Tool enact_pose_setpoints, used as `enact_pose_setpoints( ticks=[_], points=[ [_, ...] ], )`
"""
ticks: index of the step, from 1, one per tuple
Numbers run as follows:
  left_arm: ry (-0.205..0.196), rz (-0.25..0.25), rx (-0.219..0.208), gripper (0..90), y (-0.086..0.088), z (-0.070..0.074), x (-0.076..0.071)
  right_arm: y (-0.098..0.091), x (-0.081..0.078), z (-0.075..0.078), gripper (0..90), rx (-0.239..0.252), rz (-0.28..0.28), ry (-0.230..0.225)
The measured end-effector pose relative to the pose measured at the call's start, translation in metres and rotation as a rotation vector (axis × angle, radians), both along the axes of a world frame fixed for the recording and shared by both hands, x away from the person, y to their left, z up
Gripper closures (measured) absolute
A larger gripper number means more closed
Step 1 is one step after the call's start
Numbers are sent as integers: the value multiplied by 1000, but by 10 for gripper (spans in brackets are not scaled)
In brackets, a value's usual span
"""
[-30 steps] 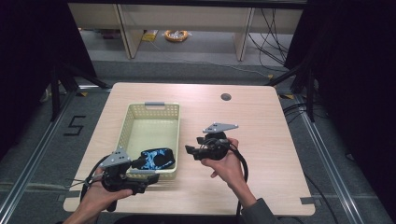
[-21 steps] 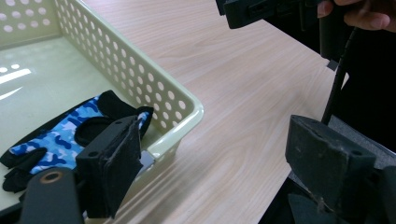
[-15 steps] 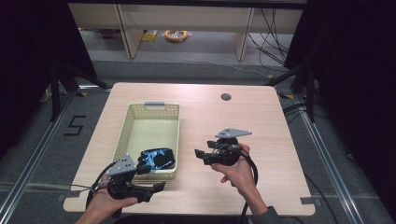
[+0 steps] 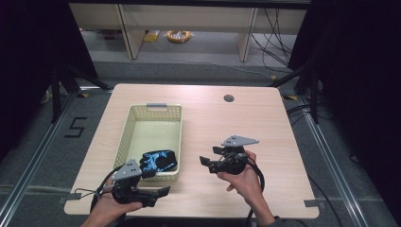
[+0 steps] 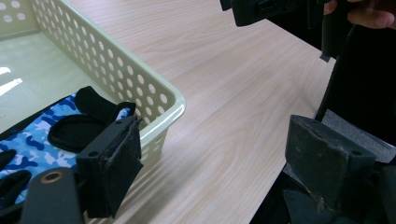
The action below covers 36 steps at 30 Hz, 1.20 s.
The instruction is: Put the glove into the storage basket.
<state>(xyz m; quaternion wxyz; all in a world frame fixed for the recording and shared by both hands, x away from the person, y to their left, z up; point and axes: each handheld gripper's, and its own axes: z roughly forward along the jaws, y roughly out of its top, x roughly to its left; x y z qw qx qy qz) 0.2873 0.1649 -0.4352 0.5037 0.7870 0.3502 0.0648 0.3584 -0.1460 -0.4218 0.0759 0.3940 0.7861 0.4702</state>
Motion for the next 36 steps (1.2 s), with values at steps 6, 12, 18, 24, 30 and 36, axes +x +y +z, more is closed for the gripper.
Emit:
enact_pose_setpoints(
  ticks=[6,12,18,24,30,36],
  points=[
    [-11,-1,9,185,-5,-1,-2,-4,-3,-6,334,-11,21,-33],
    [-26,-16,25,189,-12,-7,-9,-12,-9,-14,326,-21,36,-40],
    [-28,-57,64,191,-15,-17,-17,-17,-16,-20,318,-33,19,-18],
    [-25,-70,67,194,-14,-28,-21,-20,-22,-28,311,-34,30,-33],
    [-11,-64,89,196,-8,-37,-23,-24,-29,-30,306,-54,40,-52],
    [-25,-55,107,202,-3,-42,-25,-26,-36,-34,300,-38,26,-25]
  ],
)
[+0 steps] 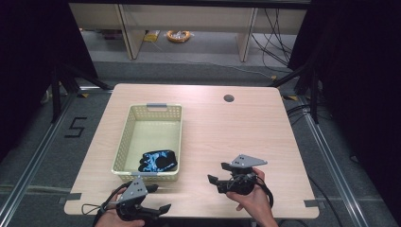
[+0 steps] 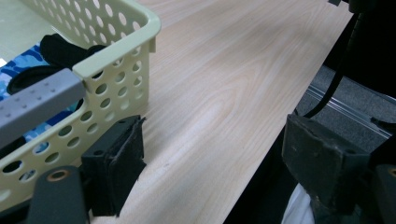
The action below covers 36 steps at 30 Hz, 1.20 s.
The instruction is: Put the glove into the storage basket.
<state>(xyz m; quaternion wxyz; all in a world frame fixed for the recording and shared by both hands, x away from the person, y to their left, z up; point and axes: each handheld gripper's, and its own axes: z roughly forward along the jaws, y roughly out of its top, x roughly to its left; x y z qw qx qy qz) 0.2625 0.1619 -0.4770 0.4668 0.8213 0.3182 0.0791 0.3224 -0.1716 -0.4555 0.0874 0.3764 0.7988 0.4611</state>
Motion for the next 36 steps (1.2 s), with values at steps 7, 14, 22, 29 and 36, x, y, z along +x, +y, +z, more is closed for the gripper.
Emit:
enact_pose_setpoints(
  ticks=[7,14,22,29,36],
  points=[
    [2,15,-13,201,4,-6,-3,-3,-6,-5,293,-9,-1,3],
    [21,7,-9,200,6,-11,-3,-7,-15,-10,283,-14,-17,19],
    [27,6,-2,200,7,-15,-4,-10,-23,-17,263,-9,-2,17],
    [33,6,13,200,6,-21,-8,-13,-31,-22,254,-20,-10,28],
    [44,-16,79,200,6,-26,-9,-16,-38,-27,237,-77,-13,33]
  ],
)
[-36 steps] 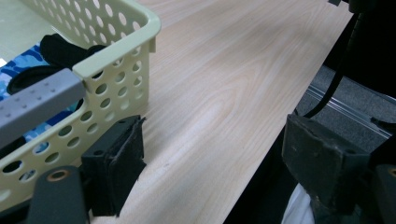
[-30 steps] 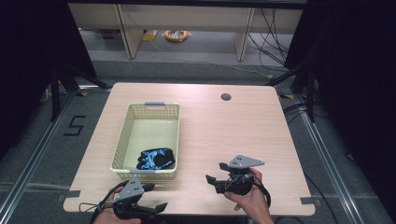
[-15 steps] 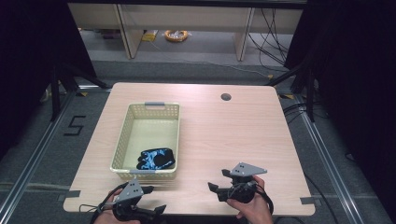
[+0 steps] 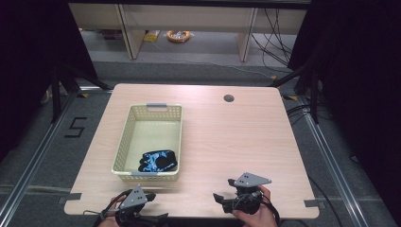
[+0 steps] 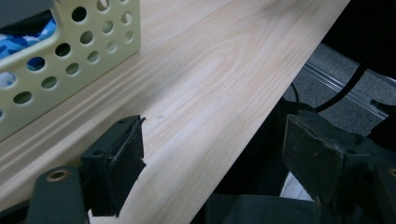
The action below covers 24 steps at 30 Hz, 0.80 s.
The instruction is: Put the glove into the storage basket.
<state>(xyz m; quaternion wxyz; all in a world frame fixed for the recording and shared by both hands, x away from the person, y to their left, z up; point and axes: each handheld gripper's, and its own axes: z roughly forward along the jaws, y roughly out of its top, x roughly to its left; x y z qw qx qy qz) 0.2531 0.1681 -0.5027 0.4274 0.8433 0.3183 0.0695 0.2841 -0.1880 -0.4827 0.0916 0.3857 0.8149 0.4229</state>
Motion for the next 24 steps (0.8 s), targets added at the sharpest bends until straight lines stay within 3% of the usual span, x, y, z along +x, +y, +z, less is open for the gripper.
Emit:
enact_pose_setpoints(
  ticks=[2,3,5,6,7,8,9,10,12,15,17,20,24],
  points=[
    [13,27,-36,200,-2,-3,-1,0,-1,-3,230,-4,14,-1],
    [31,35,-42,200,-2,-3,-2,0,-4,-3,222,-28,-5,3],
    [12,10,9,200,2,-2,1,0,-6,-5,211,-25,7,12],
    [20,28,-24,198,0,-3,0,0,-8,-5,203,-32,-6,15],
    [16,13,16,197,2,-3,1,-1,-8,-5,198,-41,1,13],
    [17,14,13,195,1,-4,1,0,-11,-5,195,-32,-15,37],
    [18,14,12,195,1,-4,0,-2,-9,-7,195,-33,7,18],
    [22,27,-17,194,-1,-5,-1,-2,-9,-7,194,-35,15,23],
    [20,5,34,193,1,-4,0,-3,-12,-9,188,-58,-9,16],
    [40,39,-20,193,-3,-7,-2,-4,-11,-12,184,-71,16,24],
    [43,28,13,192,-1,-6,-1,-5,-11,-11,184,-76,23,35],
    [35,29,-1,192,-1,-6,-1,-5,-13,-11,183,-75,9,47],
    [31,20,26,192,0,-6,1,-6,-12,-13,183,-97,0,20]
  ],
)
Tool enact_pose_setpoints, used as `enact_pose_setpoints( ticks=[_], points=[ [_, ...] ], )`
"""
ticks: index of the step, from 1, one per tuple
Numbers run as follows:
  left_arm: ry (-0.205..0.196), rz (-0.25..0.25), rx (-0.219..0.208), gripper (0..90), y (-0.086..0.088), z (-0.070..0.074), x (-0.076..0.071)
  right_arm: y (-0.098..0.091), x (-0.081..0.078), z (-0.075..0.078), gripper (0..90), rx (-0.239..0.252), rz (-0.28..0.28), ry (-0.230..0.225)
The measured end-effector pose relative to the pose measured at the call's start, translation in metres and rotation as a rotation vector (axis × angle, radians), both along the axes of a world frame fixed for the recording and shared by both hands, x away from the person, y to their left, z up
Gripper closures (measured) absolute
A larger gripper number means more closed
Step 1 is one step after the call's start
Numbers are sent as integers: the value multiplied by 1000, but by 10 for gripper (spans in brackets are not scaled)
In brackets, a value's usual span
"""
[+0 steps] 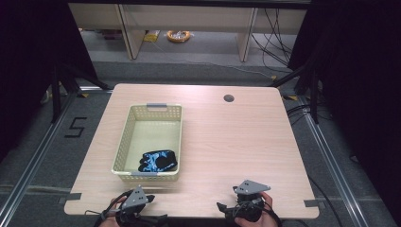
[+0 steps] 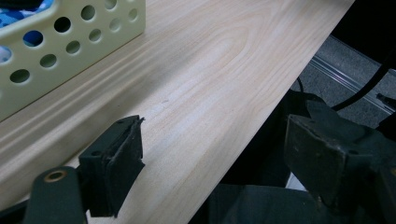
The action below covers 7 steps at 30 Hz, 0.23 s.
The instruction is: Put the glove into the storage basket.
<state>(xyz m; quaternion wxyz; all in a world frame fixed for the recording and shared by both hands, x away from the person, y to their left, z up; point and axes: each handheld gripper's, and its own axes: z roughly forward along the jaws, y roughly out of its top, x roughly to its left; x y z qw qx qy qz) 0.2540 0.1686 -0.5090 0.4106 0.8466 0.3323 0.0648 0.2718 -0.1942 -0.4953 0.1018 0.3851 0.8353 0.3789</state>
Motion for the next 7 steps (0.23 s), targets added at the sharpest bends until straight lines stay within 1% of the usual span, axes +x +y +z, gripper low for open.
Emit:
enact_pose_setpoints(
  ticks=[1,2,3,4,5,6,7],
  points=[
    [0,0,2,192,0,0,0,1,0,-1,183,16,-7,22],
    [0,1,1,192,0,0,0,0,0,0,183,8,-16,13],
    [-1,1,1,192,0,0,0,-1,0,0,183,5,-13,1],
    [-1,1,1,192,0,0,0,-2,1,-1,182,6,1,6],
    [19,18,-21,192,-1,-1,-1,-2,2,-1,182,6,-1,8],
    [18,12,-10,192,0,0,-1,-3,2,0,182,1,-12,7],
    [17,14,-17,192,-1,-1,0,-4,2,-1,182,-11,-16,-9]
  ],
)
